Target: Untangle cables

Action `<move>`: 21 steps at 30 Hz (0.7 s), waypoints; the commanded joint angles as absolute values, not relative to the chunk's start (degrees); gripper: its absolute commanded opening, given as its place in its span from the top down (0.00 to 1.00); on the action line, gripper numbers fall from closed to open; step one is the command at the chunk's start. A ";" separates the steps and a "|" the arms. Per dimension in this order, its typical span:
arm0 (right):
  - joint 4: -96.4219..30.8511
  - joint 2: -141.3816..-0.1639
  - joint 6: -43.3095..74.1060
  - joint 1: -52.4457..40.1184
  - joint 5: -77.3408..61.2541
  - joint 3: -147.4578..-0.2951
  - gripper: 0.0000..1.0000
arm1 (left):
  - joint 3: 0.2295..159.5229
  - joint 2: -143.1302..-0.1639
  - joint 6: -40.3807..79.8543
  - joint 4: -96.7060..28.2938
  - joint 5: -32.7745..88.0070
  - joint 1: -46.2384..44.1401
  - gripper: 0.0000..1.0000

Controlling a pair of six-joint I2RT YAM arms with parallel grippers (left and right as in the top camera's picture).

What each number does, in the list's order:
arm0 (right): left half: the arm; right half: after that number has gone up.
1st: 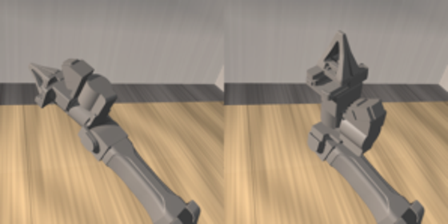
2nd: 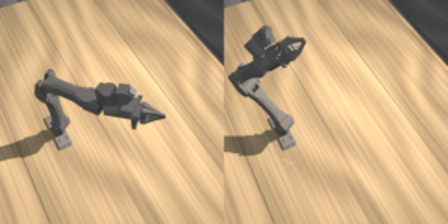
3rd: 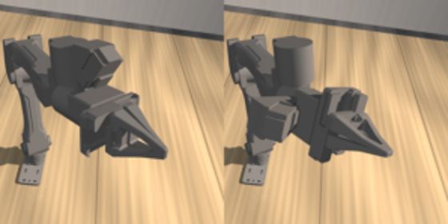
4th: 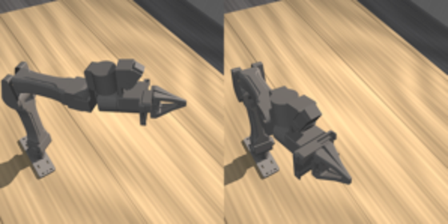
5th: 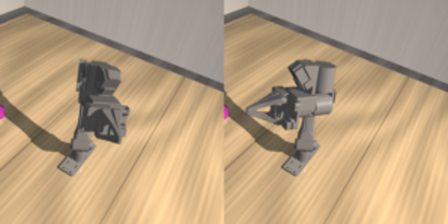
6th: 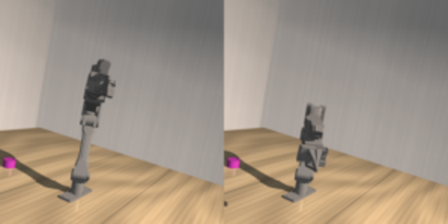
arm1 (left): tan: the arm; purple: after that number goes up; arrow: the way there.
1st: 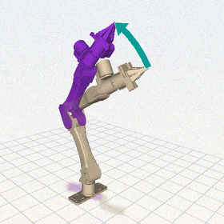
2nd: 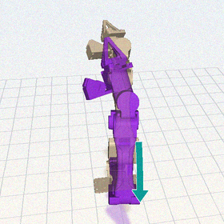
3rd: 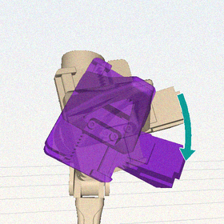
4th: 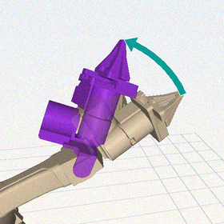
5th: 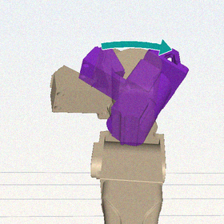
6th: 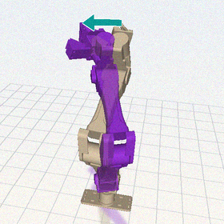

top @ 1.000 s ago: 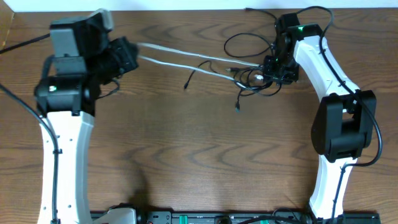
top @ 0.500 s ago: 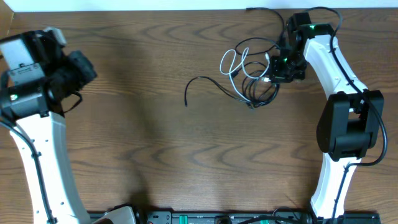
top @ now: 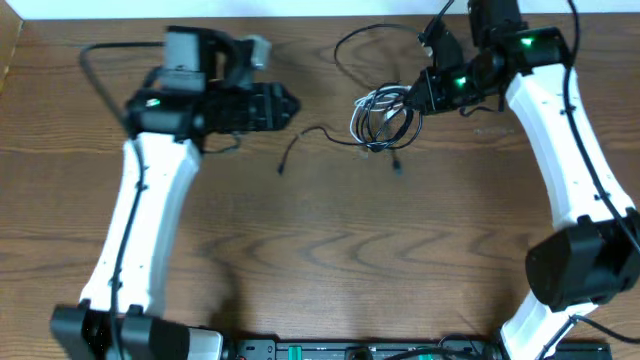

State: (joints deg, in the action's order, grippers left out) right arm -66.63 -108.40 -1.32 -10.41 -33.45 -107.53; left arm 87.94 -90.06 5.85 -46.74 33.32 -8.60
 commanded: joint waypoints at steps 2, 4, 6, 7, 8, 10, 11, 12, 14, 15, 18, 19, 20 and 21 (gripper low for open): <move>-66.67 -108.66 -2.22 -10.44 -38.15 -108.12 0.99 | 88.73 -94.24 5.98 -43.51 39.05 -12.08 0.39; -66.63 -108.66 -2.24 -10.72 -38.15 -108.12 0.99 | 88.73 -95.85 6.13 -40.97 42.54 -12.97 0.38; -66.65 -108.66 -2.24 -10.98 -38.13 -108.12 0.99 | 88.73 -97.62 6.26 -38.35 45.76 -13.78 0.38; -66.65 -108.66 -2.24 -10.98 -38.13 -108.12 0.99 | 88.73 -98.70 6.28 -37.21 46.87 -14.33 0.37; -66.65 -108.66 -2.22 -10.98 -38.15 -108.12 0.99 | 88.73 -99.63 6.31 -36.69 47.18 -14.79 0.38; -66.65 -108.64 -2.24 -10.98 -38.15 -108.12 0.99 | 88.73 -101.62 6.50 -36.29 47.16 -15.90 0.38; -66.65 -108.66 -2.24 -10.98 -38.15 -108.12 0.99 | 88.73 -102.76 6.81 -36.03 47.16 -16.58 0.38; -66.65 -108.66 -2.24 -10.98 -38.15 -108.12 0.99 | 88.73 -103.61 7.20 -35.66 47.13 -17.06 0.37; -66.63 -108.66 -2.24 -10.98 -38.15 -108.12 0.99 | 88.73 -105.16 7.57 -34.52 47.09 -18.20 0.38; -66.63 -108.66 -2.24 -10.98 -38.15 -108.12 0.99 | 88.73 -105.78 7.64 -33.71 46.96 -18.70 0.37; -66.63 -108.66 -2.24 -10.98 -38.13 -108.12 0.99 | 88.73 -107.42 9.61 -30.28 46.54 -20.14 0.37; -66.63 -108.64 -2.24 -10.98 -38.13 -108.12 0.99 | 88.73 -107.79 11.31 -29.34 45.17 -20.53 0.38; -66.63 -108.66 -2.24 -10.98 -38.13 -108.12 0.99 | 88.73 -108.07 13.10 -28.67 42.92 -21.08 0.38; -66.63 -108.66 -2.22 -10.98 -38.13 -108.12 0.99 | 88.73 -108.29 14.20 -28.49 40.77 -21.50 0.38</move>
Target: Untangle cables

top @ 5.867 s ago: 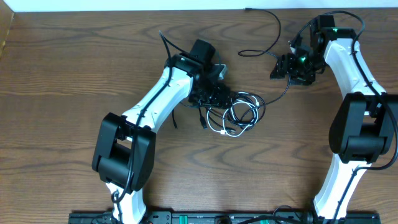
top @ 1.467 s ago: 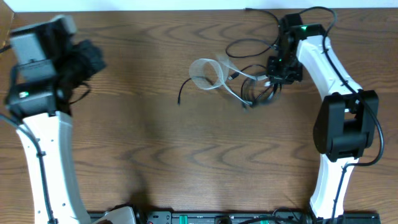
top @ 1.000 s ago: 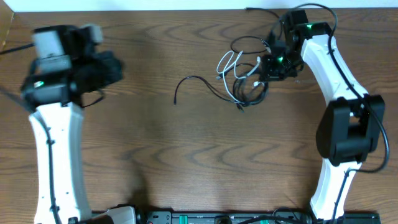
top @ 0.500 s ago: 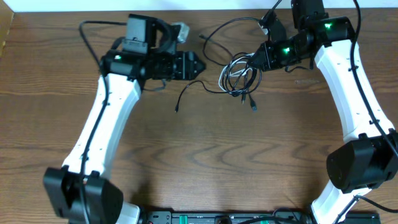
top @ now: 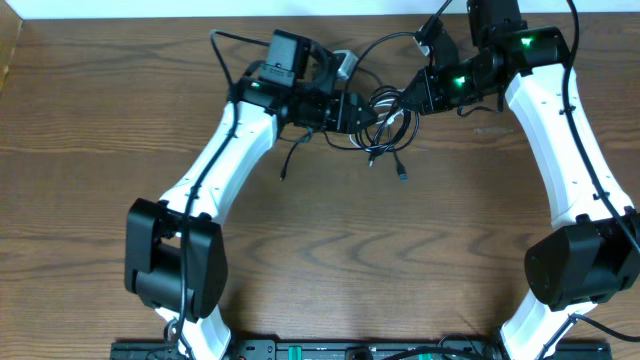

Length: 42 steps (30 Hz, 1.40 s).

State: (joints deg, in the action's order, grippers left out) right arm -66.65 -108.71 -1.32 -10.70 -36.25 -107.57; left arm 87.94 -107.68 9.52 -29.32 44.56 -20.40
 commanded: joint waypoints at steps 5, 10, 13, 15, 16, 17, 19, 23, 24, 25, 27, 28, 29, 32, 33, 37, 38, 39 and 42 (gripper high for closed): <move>-66.57 -108.64 -2.22 -10.92 -38.13 -108.12 0.99 | 88.38 -108.36 18.83 -29.43 27.73 -24.23 0.43; -66.50 -108.64 -1.69 -10.90 -37.60 -108.12 0.99 | 88.27 -108.36 19.92 -30.13 20.73 -26.76 0.62; -66.72 -108.66 7.88 -10.39 -26.22 -108.09 0.99 | 88.27 -108.14 20.08 -30.89 19.57 -26.94 0.92; -66.96 -108.79 12.45 -9.89 -19.14 -108.01 0.99 | 88.31 -107.46 20.05 -31.75 19.57 -26.17 0.93; -67.11 -108.88 15.07 -9.54 -15.31 -107.94 0.99 | 88.38 -106.74 20.05 -32.49 19.55 -25.63 0.93; -67.11 -108.90 16.73 -9.19 -12.71 -107.74 0.99 | 88.40 -105.91 20.05 -33.06 19.55 -25.02 0.93; -67.09 -108.99 18.50 -8.47 -9.30 -107.02 0.99 | 88.40 -103.63 20.03 -34.39 19.35 -23.68 0.93; -67.07 -109.34 19.79 -7.16 -6.46 -105.21 0.99 | 88.40 -97.97 19.53 -36.95 19.40 -21.10 0.92; -67.11 -109.58 19.97 -6.70 -5.87 -104.90 0.99 | 88.40 -96.23 19.31 -37.56 19.44 -20.43 0.92; -67.09 -109.97 20.25 -6.15 -5.30 -104.49 0.99 | 88.40 -94.74 19.09 -38.11 19.55 -19.97 0.93; -67.09 -111.11 21.10 -4.78 -4.05 -103.68 0.99 | 88.40 -90.98 17.32 -39.07 21.17 -18.85 0.93; -67.05 -111.63 21.21 -4.36 -3.97 -103.37 0.99 | 88.40 -90.13 16.84 -39.40 21.58 -18.57 0.93; -67.07 -112.25 21.21 -3.81 -4.01 -103.11 0.99 | 88.40 -88.68 16.19 -39.86 22.15 -18.15 0.92; -67.13 -114.96 21.15 -2.42 -4.51 -102.21 0.99 | 88.40 -84.66 13.74 -40.66 24.12 -16.60 0.93; -67.18 -115.92 20.84 -2.00 -5.10 -102.13 0.99 | 88.40 -83.55 13.41 -40.62 24.56 -15.92 0.92; -67.22 -119.83 17.50 -0.73 -8.88 -102.13 0.99 | 88.42 -79.15 13.39 -38.28 24.64 -11.84 0.93; -67.09 -120.51 15.25 -0.73 -11.09 -102.13 0.99 | 88.42 -78.13 13.41 -37.26 24.67 -10.57 0.92; -67.05 -120.97 13.17 -0.75 -13.34 -102.13 0.99 | 88.42 -77.47 13.54 -36.67 24.67 -9.74 0.93; -66.87 -121.54 5.37 -1.63 -21.67 -102.13 0.99 | 88.42 -76.31 13.63 -35.57 24.69 -7.99 0.92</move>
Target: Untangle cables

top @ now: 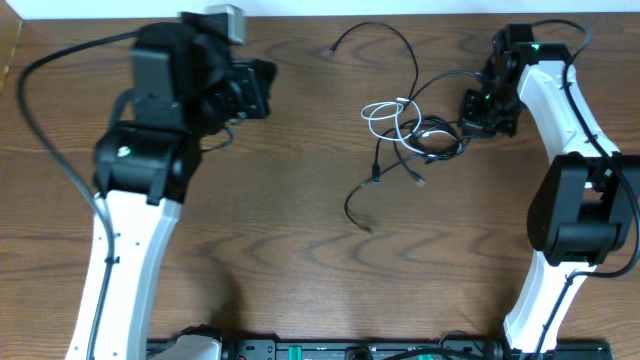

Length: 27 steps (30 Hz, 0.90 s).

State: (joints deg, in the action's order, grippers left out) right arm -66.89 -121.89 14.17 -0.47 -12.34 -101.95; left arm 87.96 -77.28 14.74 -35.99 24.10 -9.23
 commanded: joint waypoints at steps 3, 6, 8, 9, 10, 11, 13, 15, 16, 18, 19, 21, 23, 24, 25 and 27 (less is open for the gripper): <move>-67.02 -121.51 1.39 -2.15 -25.96 -102.15 0.99 | 88.40 -77.43 13.61 -36.84 25.52 -8.64 0.93; -67.96 -121.49 -5.32 -2.72 -36.14 -102.30 0.94 | 88.36 -79.40 13.58 -37.78 26.74 -10.00 0.92; -68.42 -121.45 -7.68 -3.05 -40.77 -102.87 0.83 | 88.36 -81.25 13.56 -38.09 27.09 -11.62 0.91; -68.49 -121.40 -8.05 -3.07 -42.09 -103.24 0.68 | 88.36 -82.15 13.54 -38.13 27.05 -12.36 0.89; -68.53 -121.40 -8.05 -3.05 -43.40 -103.79 0.60 | 88.36 -83.33 13.54 -38.15 27.05 -13.34 0.89; -68.79 -121.38 -8.49 -2.98 -44.86 -104.38 0.50 | 88.36 -84.38 13.54 -38.15 27.07 -14.26 0.88; -69.84 -121.38 -10.68 -2.68 -48.60 -105.82 0.31 | 88.36 -86.78 13.30 -38.13 27.03 -16.08 0.85; -70.78 -121.38 -10.76 -2.31 -48.31 -107.44 0.05 | 88.36 -89.14 13.10 -38.11 27.03 -17.61 0.84; -71.22 -121.38 -9.87 -2.07 -46.61 -108.42 0.01 | 88.36 -90.45 13.10 -38.11 27.05 -18.37 0.84; -71.33 -121.38 -6.02 -1.65 -41.25 -109.75 0.01 | 88.36 -92.73 13.10 -38.09 27.05 -19.66 0.83; -71.42 -121.38 -3.84 -1.52 -37.87 -110.45 0.01 | 88.36 -93.76 13.10 -38.06 27.03 -20.25 0.83; -71.68 -121.38 1.15 -1.34 -30.83 -111.46 0.01 | 88.36 -95.94 13.10 -38.06 27.03 -21.56 0.83; -71.88 -121.38 5.52 -0.99 -23.92 -112.07 0.01 | 88.36 -97.89 13.10 -38.06 27.05 -22.81 0.83; -72.01 -121.38 7.07 -0.73 -21.45 -112.22 0.01 | 88.36 -98.89 13.10 -38.06 27.03 -23.55 0.83; -72.03 -121.38 8.25 -0.60 -19.57 -112.25 0.01 | 88.36 -99.66 13.10 -38.04 27.03 -24.18 0.83; -72.42 -121.38 10.52 -0.27 -15.33 -112.25 0.01 | 88.36 -101.03 13.08 -37.89 27.03 -25.82 0.83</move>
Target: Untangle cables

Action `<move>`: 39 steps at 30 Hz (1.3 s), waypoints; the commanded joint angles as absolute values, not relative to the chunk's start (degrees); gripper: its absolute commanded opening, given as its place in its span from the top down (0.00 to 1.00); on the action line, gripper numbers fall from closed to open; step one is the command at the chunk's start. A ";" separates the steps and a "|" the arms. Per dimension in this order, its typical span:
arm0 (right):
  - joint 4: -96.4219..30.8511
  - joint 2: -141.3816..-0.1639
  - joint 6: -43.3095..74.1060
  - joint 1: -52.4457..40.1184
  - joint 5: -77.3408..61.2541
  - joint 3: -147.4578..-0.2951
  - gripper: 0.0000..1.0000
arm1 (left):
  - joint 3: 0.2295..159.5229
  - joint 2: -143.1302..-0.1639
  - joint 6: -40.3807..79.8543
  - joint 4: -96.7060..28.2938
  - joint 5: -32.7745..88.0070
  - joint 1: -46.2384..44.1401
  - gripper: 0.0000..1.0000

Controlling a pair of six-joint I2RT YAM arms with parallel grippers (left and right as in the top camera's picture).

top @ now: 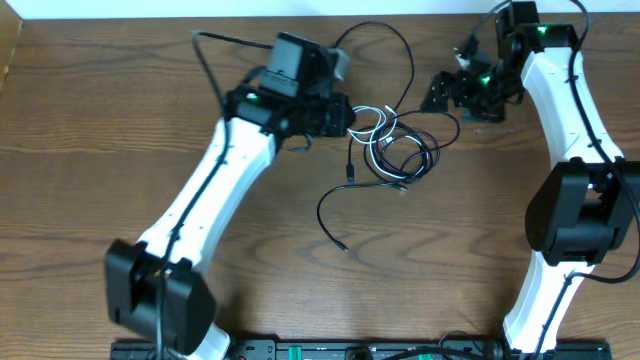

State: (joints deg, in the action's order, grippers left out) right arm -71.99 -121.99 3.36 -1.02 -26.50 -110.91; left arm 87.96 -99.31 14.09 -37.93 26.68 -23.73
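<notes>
A tangle of cables lies at the table's upper middle in the overhead view. A white cable (383,133) is coiled through loops of a black cable (428,156). One black tail (326,212) trails down to the front, and another black cable (385,35) arcs toward the far edge. My left gripper (344,115) sits against the tangle's left side, touching the white cable's end. My right gripper (438,92) hovers just to the upper right of the tangle. The overhead view does not show how either pair of fingers stands.
The wooden table (300,290) runs to a white far edge. My left arm (215,190) crosses the table diagonally from the front left. My right arm (575,130) stands along the right side. A black rail (330,350) borders the front.
My left gripper has come from the far left over to the tangle's left edge. My right gripper has shifted up and left off the tangle's right side. The tangle sits slightly further left.
At first the right gripper was at the tangle and the left stayed off to the left. Then both met at the tangle. Later the left was back at the far left and the tangle lay further right by the right gripper. Now the left is at it again.
</notes>
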 commanded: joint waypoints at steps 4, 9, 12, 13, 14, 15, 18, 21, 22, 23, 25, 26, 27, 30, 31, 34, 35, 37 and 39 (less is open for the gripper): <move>-72.40 -121.38 12.27 1.23 -10.09 -112.25 0.01 | 88.36 -101.93 9.74 -37.65 27.00 -28.75 0.83; -72.03 -121.38 10.66 4.91 -10.83 -112.25 0.02 | 88.36 -102.00 4.89 -37.69 26.98 -31.48 0.78; -72.62 -121.40 4.91 5.98 -13.91 -112.25 0.04 | 88.33 -102.78 4.01 -37.67 27.00 -32.34 0.71; -72.82 -121.40 4.40 6.02 -13.93 -112.25 0.04 | 88.25 -103.13 3.84 -37.67 26.98 -32.58 0.71; -72.99 -121.38 3.62 6.02 -13.93 -112.25 0.03 | 88.20 -103.61 3.31 -37.67 27.00 -32.93 0.71; -73.10 -121.38 3.01 6.02 -13.93 -112.25 0.02 | 88.18 -104.18 2.72 -37.67 27.00 -33.32 0.71; -73.06 -121.40 2.68 6.02 -13.93 -112.25 0.01 | 88.12 -106.21 0.08 -36.95 27.00 -34.96 0.71; -73.08 -121.40 2.70 5.89 -14.13 -112.25 0.01 | 88.07 -108.97 -4.27 -34.59 26.98 -37.15 0.70; -73.12 -121.40 2.70 5.89 -14.13 -112.25 0.01 | 88.07 -109.89 -5.63 -33.67 26.96 -37.78 0.70; -73.14 -121.40 2.70 5.91 -14.13 -112.22 0.01 | 88.07 -112.05 -7.33 -31.29 26.26 -39.11 0.70; -73.30 -121.40 2.70 5.96 -14.13 -112.22 0.01 | 88.07 -114.59 -7.99 -28.34 25.34 -40.42 0.69; -73.41 -121.40 2.70 5.96 -14.13 -112.22 0.01 | 88.07 -115.96 -7.94 -26.63 24.77 -41.06 0.68; -73.54 -121.40 2.70 5.96 -14.13 -112.22 0.01 | 88.07 -117.21 -7.97 -25.32 24.73 -41.56 0.67; -73.60 -121.40 2.70 5.91 -14.13 -112.22 0.01 | 88.07 -120.05 -7.94 -22.17 24.69 -42.76 0.67; -73.60 -121.40 2.70 5.91 -14.13 -112.22 0.01 | 88.07 -120.97 -7.94 -21.39 24.29 -43.09 0.66; -73.65 -121.40 2.70 5.91 -14.13 -112.22 0.01 | 88.07 -122.65 -7.92 -20.23 22.76 -43.79 0.66; -73.67 -121.40 2.70 5.91 -14.11 -112.22 0.01 | 88.07 -123.35 -7.92 -19.97 22.41 -44.01 0.66; -73.69 -121.40 2.70 5.91 -14.13 -112.22 0.01 | 88.07 -124.29 -7.90 -19.51 22.41 -44.25 0.66; -73.71 -121.40 2.70 5.91 -14.11 -112.20 0.01 | 88.07 -125.10 -7.90 -18.79 21.98 -44.45 0.66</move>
State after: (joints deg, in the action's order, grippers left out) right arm -73.58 -121.99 3.62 6.15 -13.52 -110.96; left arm 87.88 -123.59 -6.52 -19.49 23.57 -44.07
